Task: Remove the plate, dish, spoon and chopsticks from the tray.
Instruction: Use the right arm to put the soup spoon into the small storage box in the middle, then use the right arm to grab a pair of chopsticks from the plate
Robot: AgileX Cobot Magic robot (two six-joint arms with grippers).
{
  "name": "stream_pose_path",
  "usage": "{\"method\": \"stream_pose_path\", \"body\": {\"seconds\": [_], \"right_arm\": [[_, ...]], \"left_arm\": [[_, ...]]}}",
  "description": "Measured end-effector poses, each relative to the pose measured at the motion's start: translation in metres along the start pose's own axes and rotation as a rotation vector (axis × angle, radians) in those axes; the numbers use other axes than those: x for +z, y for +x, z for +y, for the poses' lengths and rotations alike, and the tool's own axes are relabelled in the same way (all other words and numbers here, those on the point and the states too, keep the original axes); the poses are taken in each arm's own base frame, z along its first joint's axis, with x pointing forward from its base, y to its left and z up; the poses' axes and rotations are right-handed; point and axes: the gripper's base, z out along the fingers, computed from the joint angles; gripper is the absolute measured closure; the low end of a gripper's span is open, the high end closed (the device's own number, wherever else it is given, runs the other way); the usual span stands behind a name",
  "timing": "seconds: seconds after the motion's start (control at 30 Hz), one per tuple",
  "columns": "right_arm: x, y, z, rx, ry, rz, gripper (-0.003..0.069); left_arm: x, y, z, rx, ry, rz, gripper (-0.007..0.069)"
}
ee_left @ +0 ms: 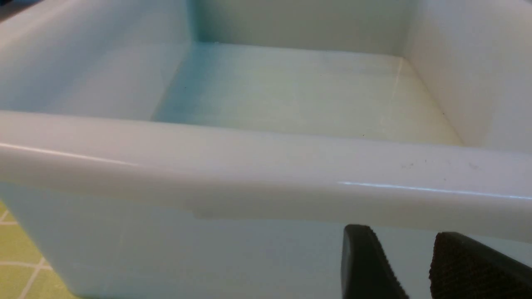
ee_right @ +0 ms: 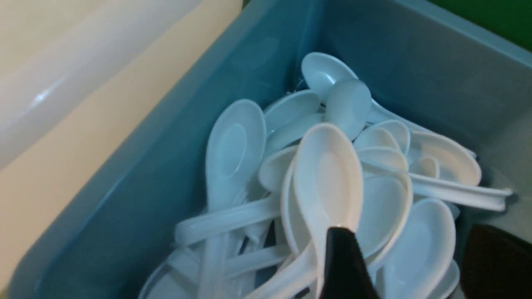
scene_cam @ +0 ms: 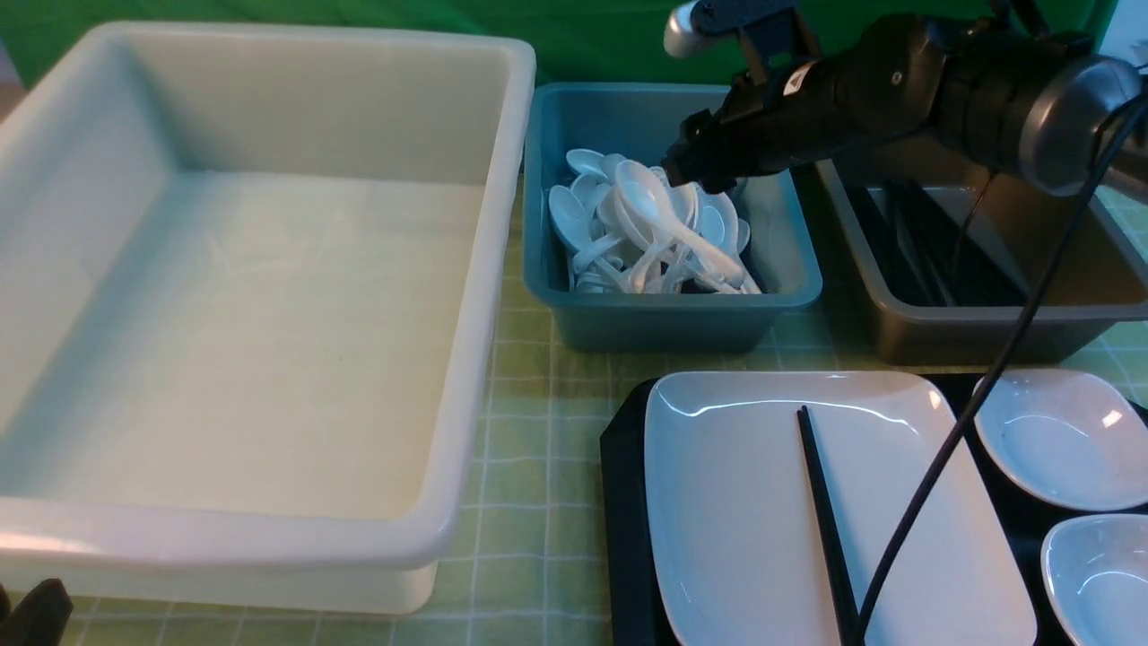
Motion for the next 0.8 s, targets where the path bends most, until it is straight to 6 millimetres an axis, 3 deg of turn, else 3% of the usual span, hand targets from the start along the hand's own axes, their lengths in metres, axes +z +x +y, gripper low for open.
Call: {"method": "stream_pose_path", "body": {"seconds": [0.07,0.13,0.27,0.33,0.47,0.6,0.7,0.8], "right_arm": [[-0.011,-0.006,0.001,-0.005,-0.008,0.005,0.0295],[-0.046,-0.021,0.006,-0.027,-0.029,0.023,0.0346],[-0.105,-0.034,0.011,-0.094,-0.036,0.1,0.0489],[-0.142,-0.029,0.013,-0.128,-0.035,0.228,0.0581],[-0.181,-0.021,0.015,-0.059,0.001,0.315,0.0648],[-0.209,0.006,0.02,0.042,0.015,0.369,0.0656],[-0.215,0.036,0.024,0.117,0.022,0.447,0.0654],[-0.211,0.081,0.029,0.198,0.035,0.573,0.0636]], "left_arm": [[0.0,0.0,0.0,0.002,0.0,0.0,0.0401],[0.0,0.0,0.0,0.004,-0.001,0.0,0.0401],[0.0,0.0,0.0,0.004,-0.001,0.0,0.0401],[0.0,0.0,0.0,0.004,-0.001,0.0,0.0401],[0.0,0.0,0.0,0.004,-0.001,-0.001,0.0401],[0.0,0.0,0.0,0.005,-0.001,-0.001,0.0401],[0.0,0.0,0.0,0.007,-0.002,-0.001,0.0401],[0.0,0.0,0.0,0.007,-0.002,-0.001,0.0401]]}}
